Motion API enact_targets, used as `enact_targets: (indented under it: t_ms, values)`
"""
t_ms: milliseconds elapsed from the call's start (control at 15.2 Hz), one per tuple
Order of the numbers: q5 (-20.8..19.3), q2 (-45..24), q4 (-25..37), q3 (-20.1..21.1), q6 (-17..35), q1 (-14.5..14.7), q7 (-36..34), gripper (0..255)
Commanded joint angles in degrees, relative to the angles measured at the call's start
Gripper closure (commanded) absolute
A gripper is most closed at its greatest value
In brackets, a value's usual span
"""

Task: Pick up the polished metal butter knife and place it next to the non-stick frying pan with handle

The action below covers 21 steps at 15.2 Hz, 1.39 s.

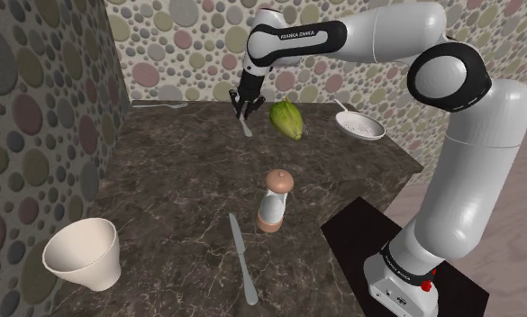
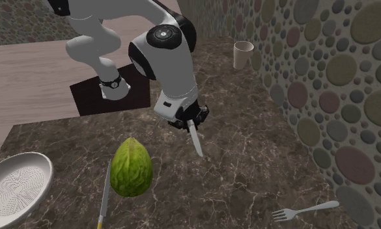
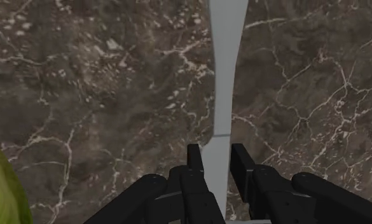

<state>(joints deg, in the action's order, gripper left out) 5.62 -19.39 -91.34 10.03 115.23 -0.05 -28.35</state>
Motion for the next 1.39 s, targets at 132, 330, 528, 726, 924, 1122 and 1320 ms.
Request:
enact_targets:
  t_ms: [132, 330, 528, 726, 924, 1122, 1320]
  values:
    - [1.36, 3.66, -4.52, -1.11, 0.27, -3.12, 4.53, 255]
    - [2.35, 6.1, -7.72, -2.27, 0.51, -5.6, 8.49, 255]
    - [3.17, 8.07, -10.23, -3.6, 0.47, -8.0, 12.48, 255]
    - [3.81, 9.59, -12.08, -5.08, 0.2, -10.3, 16.47, 255]
    - [4.3, 10.64, -13.3, -6.63, -0.26, -12.59, 20.44, 255]
    - [4.32, 10.69, -13.44, -6.69, -0.18, -12.65, 20.48, 0]
    - [-20.09, 11.51, -13.31, -4.89, -3.73, -2.67, -9.73, 0]
